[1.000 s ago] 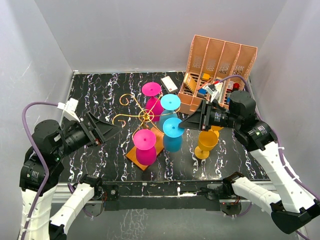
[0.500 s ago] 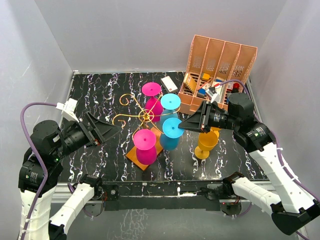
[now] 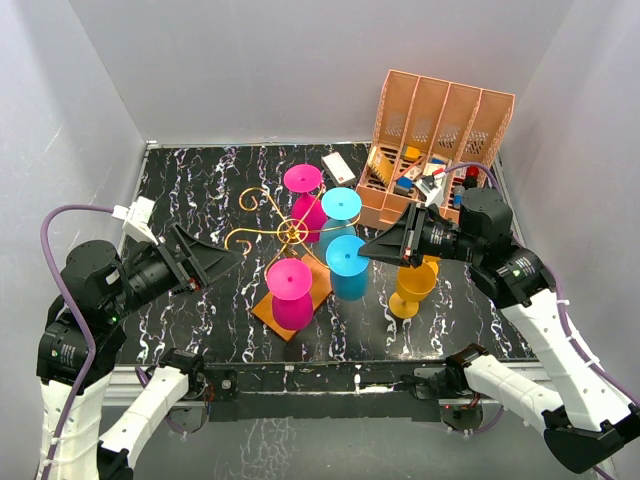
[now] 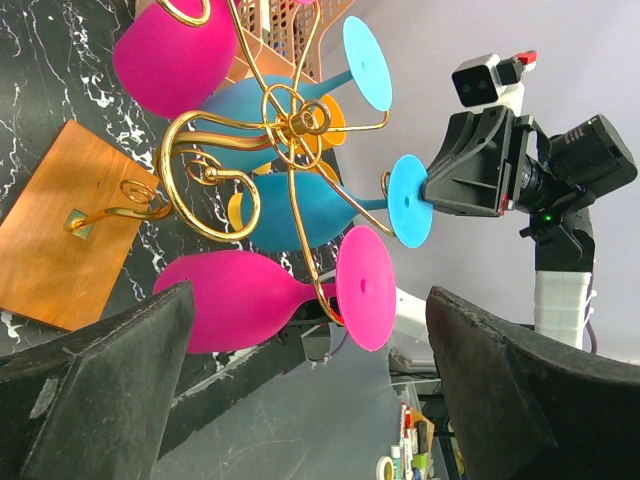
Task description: Take the wine glass off the wine glass rack
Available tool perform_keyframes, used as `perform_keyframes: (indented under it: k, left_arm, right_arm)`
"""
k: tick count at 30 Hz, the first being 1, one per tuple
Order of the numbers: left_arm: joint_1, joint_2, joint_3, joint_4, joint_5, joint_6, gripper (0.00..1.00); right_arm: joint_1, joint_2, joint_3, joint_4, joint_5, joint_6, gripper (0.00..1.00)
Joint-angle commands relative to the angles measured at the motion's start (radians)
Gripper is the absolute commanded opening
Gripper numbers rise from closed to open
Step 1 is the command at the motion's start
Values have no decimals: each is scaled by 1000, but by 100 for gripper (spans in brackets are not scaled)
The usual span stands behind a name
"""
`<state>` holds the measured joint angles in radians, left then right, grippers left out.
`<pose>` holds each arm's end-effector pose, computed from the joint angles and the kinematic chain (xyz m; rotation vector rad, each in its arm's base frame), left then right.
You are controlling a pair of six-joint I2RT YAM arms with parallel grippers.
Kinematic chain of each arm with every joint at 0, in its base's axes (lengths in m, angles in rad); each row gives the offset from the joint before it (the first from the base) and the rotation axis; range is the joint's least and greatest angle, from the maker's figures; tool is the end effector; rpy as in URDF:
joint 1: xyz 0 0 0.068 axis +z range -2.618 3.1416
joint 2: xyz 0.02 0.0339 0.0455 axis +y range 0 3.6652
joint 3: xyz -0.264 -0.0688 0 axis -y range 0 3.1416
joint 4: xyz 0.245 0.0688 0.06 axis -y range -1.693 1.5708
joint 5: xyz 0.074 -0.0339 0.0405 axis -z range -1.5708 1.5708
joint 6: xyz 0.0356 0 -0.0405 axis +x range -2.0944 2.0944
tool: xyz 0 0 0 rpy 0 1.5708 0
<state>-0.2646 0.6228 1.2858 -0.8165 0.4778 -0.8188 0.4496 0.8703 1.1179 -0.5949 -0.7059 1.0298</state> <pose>0.0595 -0.0331 0.4494 -0.1328 1.8592 -1.1872 0.1410 0.0937 0.3991 0.0822 2.2077 1.5935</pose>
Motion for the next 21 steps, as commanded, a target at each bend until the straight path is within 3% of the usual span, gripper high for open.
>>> perform_keyframes:
  k: [1,21]
  left_arm:
    - [4,-6,10,-2,-8,13,97]
    - [4,-7,33,-19,-10,8,97]
  right_arm:
    - [-3,-12,26,53,-26,21,8]
    - [-3,28,49,137,-160,78,8]
